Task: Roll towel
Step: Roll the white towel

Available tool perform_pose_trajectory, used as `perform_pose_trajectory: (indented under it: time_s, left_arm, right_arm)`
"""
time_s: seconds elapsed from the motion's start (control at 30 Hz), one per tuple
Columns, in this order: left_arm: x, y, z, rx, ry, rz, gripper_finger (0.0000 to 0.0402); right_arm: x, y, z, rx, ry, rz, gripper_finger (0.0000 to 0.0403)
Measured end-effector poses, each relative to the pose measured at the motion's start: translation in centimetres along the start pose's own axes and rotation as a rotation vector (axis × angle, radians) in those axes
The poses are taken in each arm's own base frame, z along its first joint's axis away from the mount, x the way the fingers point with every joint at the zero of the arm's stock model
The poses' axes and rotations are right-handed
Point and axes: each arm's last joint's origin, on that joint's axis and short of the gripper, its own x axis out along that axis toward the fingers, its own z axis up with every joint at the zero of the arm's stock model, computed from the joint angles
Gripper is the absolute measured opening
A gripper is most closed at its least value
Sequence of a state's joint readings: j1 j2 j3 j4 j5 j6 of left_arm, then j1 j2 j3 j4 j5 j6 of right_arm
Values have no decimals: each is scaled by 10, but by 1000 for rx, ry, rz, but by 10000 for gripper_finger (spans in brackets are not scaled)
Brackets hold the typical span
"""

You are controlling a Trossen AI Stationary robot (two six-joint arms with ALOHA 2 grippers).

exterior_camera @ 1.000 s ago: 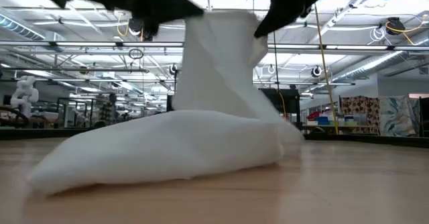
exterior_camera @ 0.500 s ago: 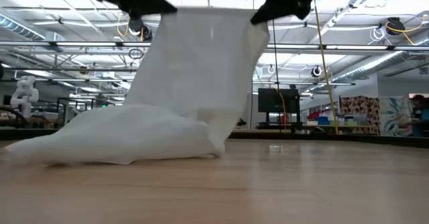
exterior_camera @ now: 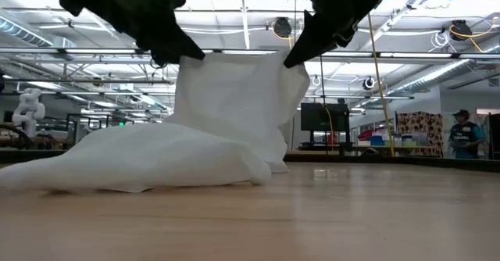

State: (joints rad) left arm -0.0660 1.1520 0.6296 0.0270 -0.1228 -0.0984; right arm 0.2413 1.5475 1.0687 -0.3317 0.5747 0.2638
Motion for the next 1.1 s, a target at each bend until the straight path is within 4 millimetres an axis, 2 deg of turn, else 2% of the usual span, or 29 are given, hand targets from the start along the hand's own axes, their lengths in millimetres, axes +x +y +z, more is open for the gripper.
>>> perform_pose_trajectory:
  time_s: [0.13, 0.23, 0.4, 0.47, 0.63, 0.77, 0.93, 1.1]
  left_arm:
    - [-3, -14, -9, 59, 65, 45, 222]
    - [-6, -19, -20, 108, 160, 138, 228]
    - [-11, -14, -31, 111, 241, 329, 228]
    - [-11, -17, -30, 107, 244, 292, 228]
    - [-9, -35, -20, 174, 179, 40, 228]
    - [6, -47, -24, 317, 158, -20, 218]
    - [42, -56, -42, 486, 214, -20, 188]
    - [74, -60, -43, 577, 211, -50, 168]
  right_arm:
    - [2, -4, 1, -10, 5, -9, 0]
    - [2, -4, 0, -13, 11, -13, 0]
    - [2, -4, 0, -22, 14, -10, 0]
    - [3, -5, 0, -21, 15, -12, 0]
    - [5, -9, 1, -12, 17, -25, 0]
    - [6, -11, 1, -17, 20, -31, 0]
    - [7, -13, 2, -27, 24, -35, 0]
    - [7, -13, 0, -36, 37, -36, 0]
